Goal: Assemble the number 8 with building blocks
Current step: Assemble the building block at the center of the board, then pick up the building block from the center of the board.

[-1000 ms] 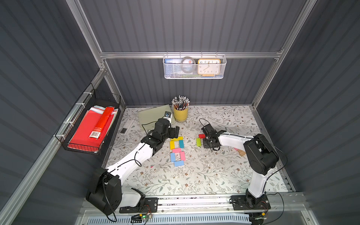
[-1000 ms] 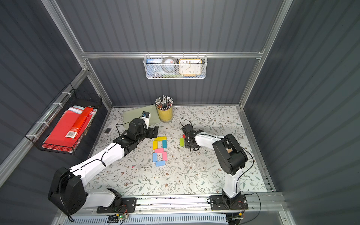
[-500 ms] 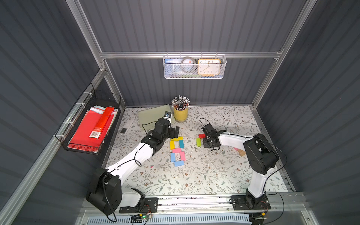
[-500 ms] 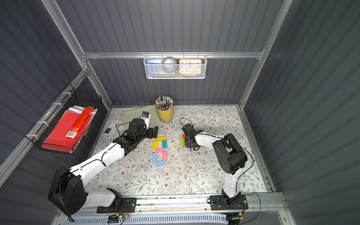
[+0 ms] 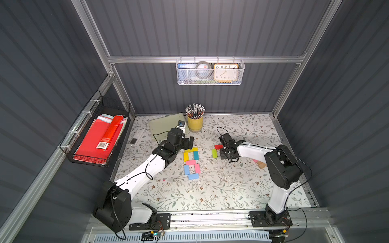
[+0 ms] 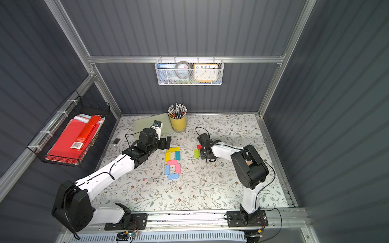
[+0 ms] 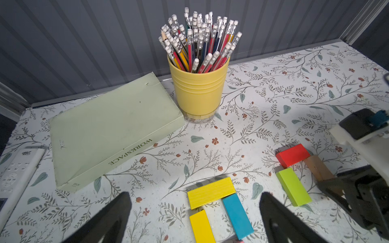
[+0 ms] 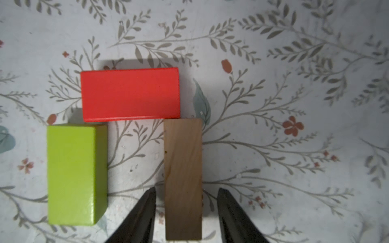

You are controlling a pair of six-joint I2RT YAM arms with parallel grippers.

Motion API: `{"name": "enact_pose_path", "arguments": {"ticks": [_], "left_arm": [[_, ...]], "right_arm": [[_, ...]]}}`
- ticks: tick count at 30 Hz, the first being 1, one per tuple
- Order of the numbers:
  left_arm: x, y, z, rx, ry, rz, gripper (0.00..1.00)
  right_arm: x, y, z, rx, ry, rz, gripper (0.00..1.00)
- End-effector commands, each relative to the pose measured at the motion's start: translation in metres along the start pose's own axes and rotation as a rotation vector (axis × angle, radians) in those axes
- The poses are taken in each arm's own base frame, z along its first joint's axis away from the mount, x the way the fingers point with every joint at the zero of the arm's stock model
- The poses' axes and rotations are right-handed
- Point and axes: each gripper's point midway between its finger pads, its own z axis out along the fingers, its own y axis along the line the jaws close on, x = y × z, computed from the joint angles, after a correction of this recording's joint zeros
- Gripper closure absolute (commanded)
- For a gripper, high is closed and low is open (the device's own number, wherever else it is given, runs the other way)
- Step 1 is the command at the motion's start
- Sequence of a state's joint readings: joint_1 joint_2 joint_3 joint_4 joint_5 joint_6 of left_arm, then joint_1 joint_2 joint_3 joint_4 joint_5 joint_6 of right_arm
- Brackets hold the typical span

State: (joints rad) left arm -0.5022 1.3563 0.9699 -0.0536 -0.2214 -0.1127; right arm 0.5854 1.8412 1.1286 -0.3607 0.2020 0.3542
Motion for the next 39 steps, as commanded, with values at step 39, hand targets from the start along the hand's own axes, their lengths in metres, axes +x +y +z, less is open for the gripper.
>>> {"name": "enact_pose_path", "arguments": {"ticks": [39], "left_arm": [[-0.002, 0.001, -0.004, 0.008, -0.014, -0.014, 0.01]], "right_arm": [[-0.001, -0.220, -0.027, 0.253, -0.082, 0.514, 0.33]]}}
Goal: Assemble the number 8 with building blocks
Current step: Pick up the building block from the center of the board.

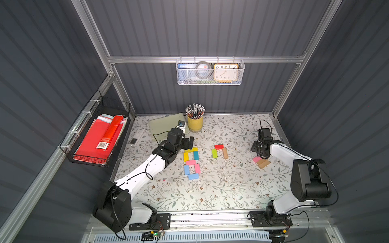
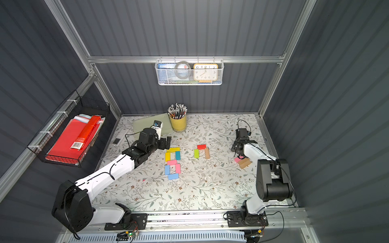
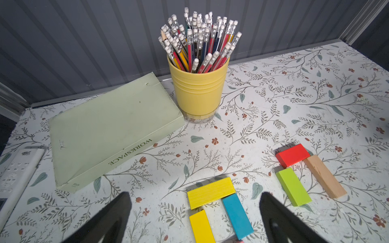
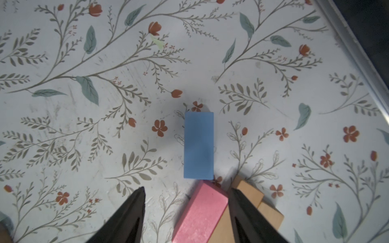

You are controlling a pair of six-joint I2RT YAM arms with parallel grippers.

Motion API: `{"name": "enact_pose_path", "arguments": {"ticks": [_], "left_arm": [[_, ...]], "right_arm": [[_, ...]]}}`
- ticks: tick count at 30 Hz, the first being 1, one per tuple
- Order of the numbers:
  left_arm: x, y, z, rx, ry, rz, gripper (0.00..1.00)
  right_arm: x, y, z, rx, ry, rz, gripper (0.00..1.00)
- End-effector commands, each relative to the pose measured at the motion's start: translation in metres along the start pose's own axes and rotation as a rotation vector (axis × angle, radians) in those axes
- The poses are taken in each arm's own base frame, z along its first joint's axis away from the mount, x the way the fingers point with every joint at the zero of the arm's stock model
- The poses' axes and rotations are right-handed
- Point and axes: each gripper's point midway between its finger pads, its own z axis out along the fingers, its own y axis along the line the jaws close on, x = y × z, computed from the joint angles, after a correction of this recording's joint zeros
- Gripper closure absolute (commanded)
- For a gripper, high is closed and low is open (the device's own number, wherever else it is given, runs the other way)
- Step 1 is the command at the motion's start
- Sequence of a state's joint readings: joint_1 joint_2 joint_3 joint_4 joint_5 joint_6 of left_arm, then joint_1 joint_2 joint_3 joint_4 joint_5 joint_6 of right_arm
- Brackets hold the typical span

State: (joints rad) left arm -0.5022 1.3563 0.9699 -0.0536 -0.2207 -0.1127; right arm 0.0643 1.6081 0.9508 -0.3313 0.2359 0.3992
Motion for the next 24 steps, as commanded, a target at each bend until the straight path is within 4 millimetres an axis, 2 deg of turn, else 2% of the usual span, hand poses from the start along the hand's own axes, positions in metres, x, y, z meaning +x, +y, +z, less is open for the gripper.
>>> {"name": "enact_pose_path", "arguments": {"ticks": [1, 14, 24], "left_arm": [[-0.001, 0.001, -0.004, 0.008, -0.013, -0.014, 0.01], [-0.001, 0.001, -0.003, 0.006, -0.011, -0.012, 0.01], [0.000, 0.001, -0.001, 0.004, -0.006, -0.011, 0.01]], "right_arm": [[-0.001, -0.004, 0.010, 0.010, 0.009, -0.007, 0.33], [-0.003, -0.006, 0.031, 0.021, 0.036, -0.007, 0.33], [-0.007, -0.008, 0.040, 0.024, 0.046, -0.012, 0.38]]}}
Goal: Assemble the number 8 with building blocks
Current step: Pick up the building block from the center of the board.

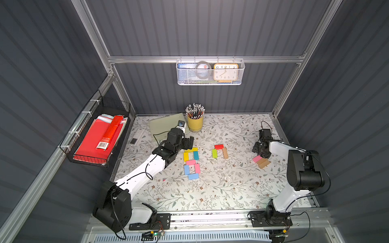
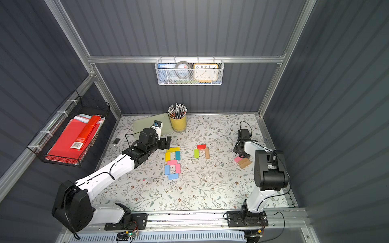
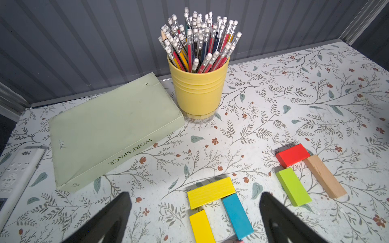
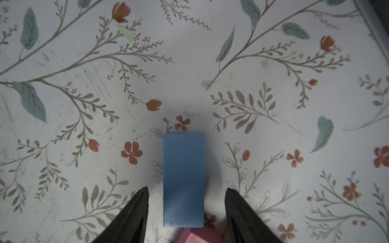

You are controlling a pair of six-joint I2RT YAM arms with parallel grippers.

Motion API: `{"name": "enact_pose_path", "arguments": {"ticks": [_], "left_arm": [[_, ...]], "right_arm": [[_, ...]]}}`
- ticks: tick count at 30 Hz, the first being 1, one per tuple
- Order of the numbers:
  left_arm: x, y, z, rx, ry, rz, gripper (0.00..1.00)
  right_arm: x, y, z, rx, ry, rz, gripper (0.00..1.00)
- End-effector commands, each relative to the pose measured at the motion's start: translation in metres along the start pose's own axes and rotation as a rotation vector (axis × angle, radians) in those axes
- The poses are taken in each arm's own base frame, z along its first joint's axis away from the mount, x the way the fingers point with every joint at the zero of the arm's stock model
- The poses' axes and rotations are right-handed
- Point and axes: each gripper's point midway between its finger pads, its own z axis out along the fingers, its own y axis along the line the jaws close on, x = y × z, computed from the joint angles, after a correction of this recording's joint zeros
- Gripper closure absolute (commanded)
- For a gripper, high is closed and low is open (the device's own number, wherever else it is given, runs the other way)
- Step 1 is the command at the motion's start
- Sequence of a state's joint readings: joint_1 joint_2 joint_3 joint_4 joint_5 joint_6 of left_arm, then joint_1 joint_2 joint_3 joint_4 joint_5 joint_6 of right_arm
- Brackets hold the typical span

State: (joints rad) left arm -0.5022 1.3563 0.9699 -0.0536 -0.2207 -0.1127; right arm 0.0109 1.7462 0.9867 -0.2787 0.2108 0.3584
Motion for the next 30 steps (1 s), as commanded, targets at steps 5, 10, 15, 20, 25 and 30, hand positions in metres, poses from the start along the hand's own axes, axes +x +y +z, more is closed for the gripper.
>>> {"name": "enact_pose_path", "arguments": {"ticks": [5, 10, 15, 20, 25, 30], "left_arm": [[0.002, 0.000, 0.000, 0.007, -0.001, -0.010, 0.01], [0.002, 0.001, 0.000, 0.004, 0.000, -0.010, 0.01], [0.003, 0.001, 0.001, 0.005, 0.002, -0.009, 0.01], [0.003, 0.000, 0.002, 0.007, 0.003, -0.009, 0.01], [0.002, 0.001, 0.000, 0.004, -0.001, -0.010, 0.01], [0.002, 0.001, 0.000, 0.005, 0.000, -0.010, 0.01]], "right_arm": [[-0.012, 0.002, 0.005, -0.001, -0.005, -0.010, 0.41], [-0.011, 0.001, 0.008, 0.006, 0.000, -0.012, 0.44], [-0.008, 0.000, 0.012, 0.009, 0.012, -0.012, 0.45], [-0.005, 0.000, 0.017, 0.009, 0.023, -0.009, 0.49], [-0.005, 0.000, 0.018, 0.007, 0.024, -0.006, 0.59], [-0.010, 0.001, 0.015, 0.001, 0.013, -0.005, 0.72]]}}
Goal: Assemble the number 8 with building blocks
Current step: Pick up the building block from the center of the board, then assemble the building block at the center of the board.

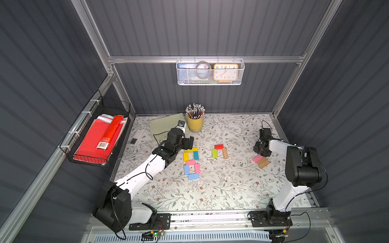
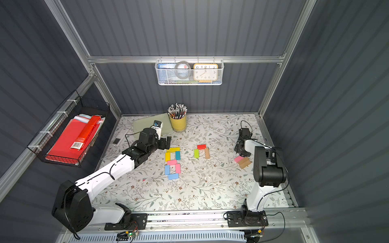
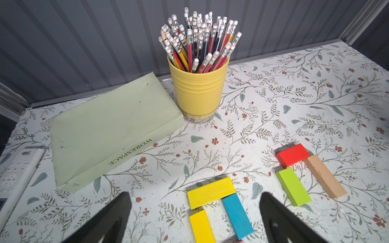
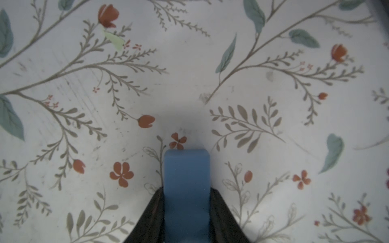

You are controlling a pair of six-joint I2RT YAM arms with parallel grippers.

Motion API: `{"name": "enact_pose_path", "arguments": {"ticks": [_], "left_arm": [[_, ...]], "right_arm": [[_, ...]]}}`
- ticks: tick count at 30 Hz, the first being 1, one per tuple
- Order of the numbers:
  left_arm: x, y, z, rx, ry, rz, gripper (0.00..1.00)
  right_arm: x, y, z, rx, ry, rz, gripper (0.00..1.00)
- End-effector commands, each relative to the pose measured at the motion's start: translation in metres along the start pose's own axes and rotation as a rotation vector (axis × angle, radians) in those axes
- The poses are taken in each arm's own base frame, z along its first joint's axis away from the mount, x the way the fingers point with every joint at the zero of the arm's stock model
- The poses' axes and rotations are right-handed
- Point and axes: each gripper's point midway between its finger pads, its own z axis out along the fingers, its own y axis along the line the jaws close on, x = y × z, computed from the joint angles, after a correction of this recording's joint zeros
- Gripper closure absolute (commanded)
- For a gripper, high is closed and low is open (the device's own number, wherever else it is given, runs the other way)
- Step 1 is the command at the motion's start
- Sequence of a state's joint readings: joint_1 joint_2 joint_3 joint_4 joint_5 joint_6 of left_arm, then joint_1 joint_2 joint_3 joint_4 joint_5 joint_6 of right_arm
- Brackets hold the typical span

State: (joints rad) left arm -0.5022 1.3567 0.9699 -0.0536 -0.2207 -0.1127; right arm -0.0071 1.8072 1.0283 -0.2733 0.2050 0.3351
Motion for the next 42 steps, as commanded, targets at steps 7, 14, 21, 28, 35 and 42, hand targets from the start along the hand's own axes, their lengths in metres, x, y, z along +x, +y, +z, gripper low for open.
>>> {"name": "enact_pose_path", "arguments": {"ticks": [7, 14, 21, 28, 35, 42], "left_arm": [[0.001, 0.002, -0.001, 0.001, -0.004, -0.009, 0.01], [0.001, 0.001, -0.001, 0.004, -0.004, -0.010, 0.01], [0.001, 0.001, -0.001, 0.007, -0.003, -0.010, 0.01], [0.001, 0.001, 0.000, 0.006, -0.003, -0.012, 0.01], [-0.001, 0.001, -0.003, 0.006, -0.012, -0.015, 0.01], [-0.004, -0.001, -0.005, 0.019, -0.020, -0.019, 0.01]], "right_arm": [[-0.019, 0.008, -0.016, -0.042, -0.050, 0.016, 0.85], [-0.022, 0.023, -0.046, -0.133, -0.084, 0.006, 0.88], [-0.009, 0.067, -0.081, -0.220, -0.122, -0.120, 0.88], [0.020, 0.141, -0.130, -0.320, -0.191, -0.454, 0.87], [0.056, 0.174, -0.157, -0.439, -0.234, -0.755, 0.80], [0.083, 0.194, -0.183, -0.613, -0.297, -1.015, 0.83]]}}
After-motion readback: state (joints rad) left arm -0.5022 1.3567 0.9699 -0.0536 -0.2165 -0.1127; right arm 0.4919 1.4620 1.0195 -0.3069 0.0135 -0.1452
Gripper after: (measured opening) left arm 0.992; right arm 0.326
